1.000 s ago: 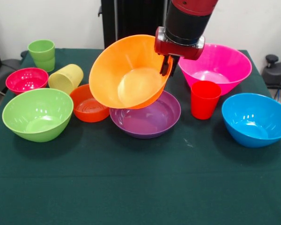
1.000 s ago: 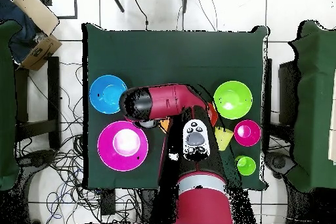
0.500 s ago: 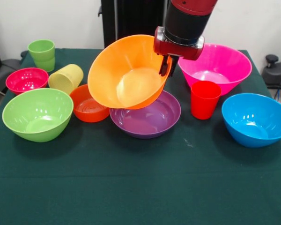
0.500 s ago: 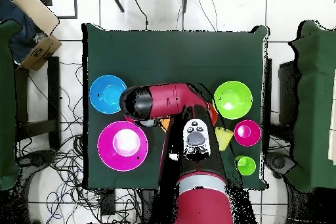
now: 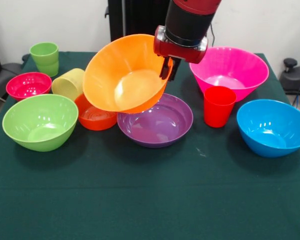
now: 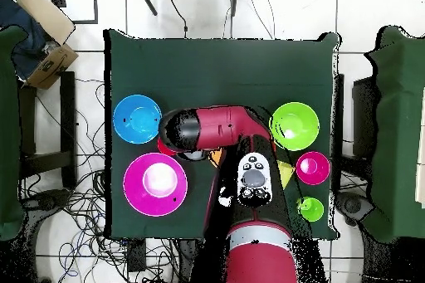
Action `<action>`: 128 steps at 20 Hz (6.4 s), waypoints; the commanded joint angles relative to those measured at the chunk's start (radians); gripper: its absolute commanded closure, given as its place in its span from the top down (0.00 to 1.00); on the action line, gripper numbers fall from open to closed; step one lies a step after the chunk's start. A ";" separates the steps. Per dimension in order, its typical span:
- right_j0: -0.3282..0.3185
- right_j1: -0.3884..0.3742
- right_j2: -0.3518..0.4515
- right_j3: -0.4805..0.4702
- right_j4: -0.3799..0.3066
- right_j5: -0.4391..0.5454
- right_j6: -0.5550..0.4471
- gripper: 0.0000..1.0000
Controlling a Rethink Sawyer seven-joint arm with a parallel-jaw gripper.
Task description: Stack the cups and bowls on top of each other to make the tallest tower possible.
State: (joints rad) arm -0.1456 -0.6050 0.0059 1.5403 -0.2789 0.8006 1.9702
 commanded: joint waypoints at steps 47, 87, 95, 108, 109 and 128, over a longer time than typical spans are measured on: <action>0.026 0.085 0.079 -0.082 0.046 0.041 -0.026 0.00; -0.017 0.044 0.110 -0.063 -0.041 0.112 -0.174 1.00; -0.011 0.044 0.116 -0.055 -0.037 0.120 -0.158 1.00; 0.003 0.046 0.119 -0.042 -0.014 0.087 -0.096 1.00; 0.007 0.047 0.118 -0.046 -0.011 0.090 -0.088 1.00; -0.080 -0.076 0.201 -0.146 0.033 0.369 -0.181 1.00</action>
State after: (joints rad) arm -0.2072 -0.6688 0.0906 1.4769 -0.2406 1.0332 1.9702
